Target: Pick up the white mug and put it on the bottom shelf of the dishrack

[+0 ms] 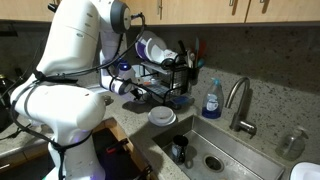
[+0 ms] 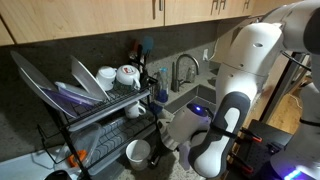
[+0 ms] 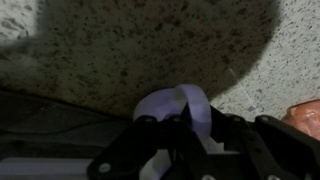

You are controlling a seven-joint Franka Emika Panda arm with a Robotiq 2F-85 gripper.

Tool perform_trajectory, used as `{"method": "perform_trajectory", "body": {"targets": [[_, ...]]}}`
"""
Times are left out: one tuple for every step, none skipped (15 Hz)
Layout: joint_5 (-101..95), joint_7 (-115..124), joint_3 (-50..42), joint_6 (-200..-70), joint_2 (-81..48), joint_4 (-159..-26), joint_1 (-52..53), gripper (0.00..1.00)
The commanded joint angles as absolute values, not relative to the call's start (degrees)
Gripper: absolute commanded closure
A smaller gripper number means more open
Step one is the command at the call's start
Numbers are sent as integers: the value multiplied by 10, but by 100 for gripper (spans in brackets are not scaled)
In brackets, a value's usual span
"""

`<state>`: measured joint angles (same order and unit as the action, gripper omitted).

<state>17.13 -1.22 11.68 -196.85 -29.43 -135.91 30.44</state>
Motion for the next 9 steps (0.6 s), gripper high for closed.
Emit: {"method": "perform_trajectory", "body": {"targets": [[145, 23, 117, -1967, -270, -1383, 300, 97], [141, 25, 121, -1964, -266, -1386, 296, 97], [139, 29, 123, -1962, -262, -1389, 296, 97], [136, 32, 125, -1960, -258, -1392, 295, 97], [134, 34, 129, -1956, -253, -1396, 294, 97], [135, 34, 129, -1955, -248, -1400, 296, 97], [136, 36, 130, -1951, -241, -1404, 299, 97], [139, 38, 128, -1948, -235, -1407, 304, 97], [140, 42, 129, -1943, -229, -1411, 306, 97]]}}
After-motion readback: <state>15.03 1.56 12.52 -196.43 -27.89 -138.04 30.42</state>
